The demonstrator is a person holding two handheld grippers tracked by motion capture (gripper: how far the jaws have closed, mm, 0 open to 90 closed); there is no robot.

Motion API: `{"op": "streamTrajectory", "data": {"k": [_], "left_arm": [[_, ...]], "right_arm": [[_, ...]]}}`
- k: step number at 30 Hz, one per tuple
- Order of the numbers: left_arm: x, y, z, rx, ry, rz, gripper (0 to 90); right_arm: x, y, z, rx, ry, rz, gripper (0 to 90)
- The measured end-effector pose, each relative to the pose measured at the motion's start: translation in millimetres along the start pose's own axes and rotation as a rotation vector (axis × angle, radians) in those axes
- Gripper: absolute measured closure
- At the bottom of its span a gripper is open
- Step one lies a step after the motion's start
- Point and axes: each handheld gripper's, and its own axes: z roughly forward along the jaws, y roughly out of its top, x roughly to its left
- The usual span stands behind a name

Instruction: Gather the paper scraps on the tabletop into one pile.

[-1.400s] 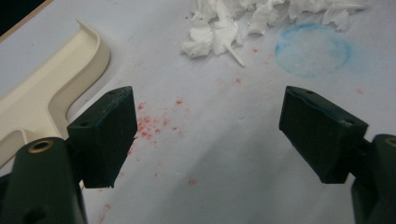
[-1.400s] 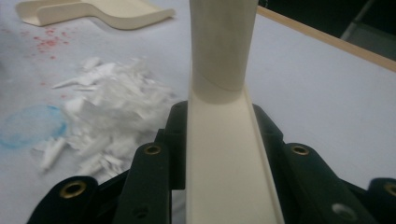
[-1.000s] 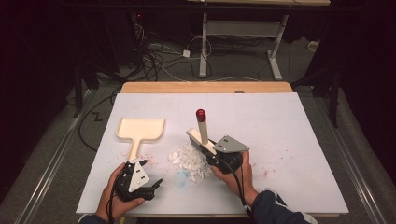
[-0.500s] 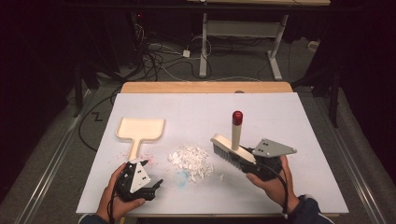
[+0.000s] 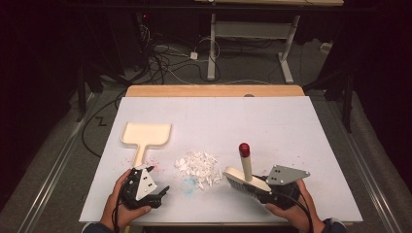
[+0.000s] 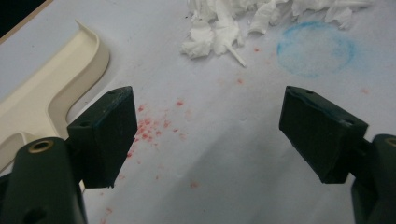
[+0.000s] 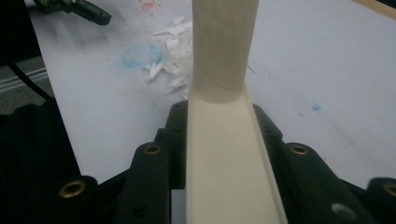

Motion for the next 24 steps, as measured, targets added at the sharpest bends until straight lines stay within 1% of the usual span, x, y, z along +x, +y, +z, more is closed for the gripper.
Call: {"op": "streamTrajectory", "data": {"k": [3, 4, 6, 8, 10, 11, 13, 15, 21, 24], "left_arm": [[0.3, 0.6, 1.0, 0.002, -0.003, 0.002, 18.6], [0.2, 0.7, 1.3, 0.003, -0.004, 0.003, 19.0], [-0.2, 0.9, 1.7, 0.003, -0.005, 0.004, 19.2], [-0.2, 0.9, 1.6, 0.000, -0.007, 0.003, 19.2], [0.2, 0.8, 2.0, 0.002, -0.006, 0.003, 19.2], [0.4, 0.7, 2.0, 0.003, -0.007, 0.002, 19.2], [0.4, 0.5, 2.0, 0.004, -0.006, 0.004, 19.2], [0.2, 0.2, 1.8, 0.002, -0.005, 0.003, 19.2], [-0.8, 0.6, 1.4, 0.003, -0.003, 0.008, 19.2], [-1.1, 1.0, 1.4, 0.003, -0.003, 0.008, 19.2]], "right_arm": [[2.0, 6.6, 15.1, -0.025, 0.013, -0.006, 68.1], [2.1, 8.8, 20.8, -0.041, 0.024, -0.008, 68.1], [2.0, 12.3, 32.1, -0.061, 0.027, -0.031, 68.1], [1.3, 17.0, 41.7, -0.077, 0.060, -0.039, 68.1], [4.2, 23.4, 47.9, -0.091, 0.046, -0.078, 68.1], [5.2, 27.3, 50.0, -0.098, 0.051, -0.092, 68.1], [5.9, 31.0, 50.1, -0.112, 0.049, -0.095, 68.1], [5.0, 32.4, 46.8, -0.125, 0.051, -0.093, 68.1], [-5.4, 29.9, 25.6, -0.138, 0.038, -0.066, 67.8], [-9.5, 28.0, 15.0, -0.151, 0.016, -0.043, 67.5]]}}
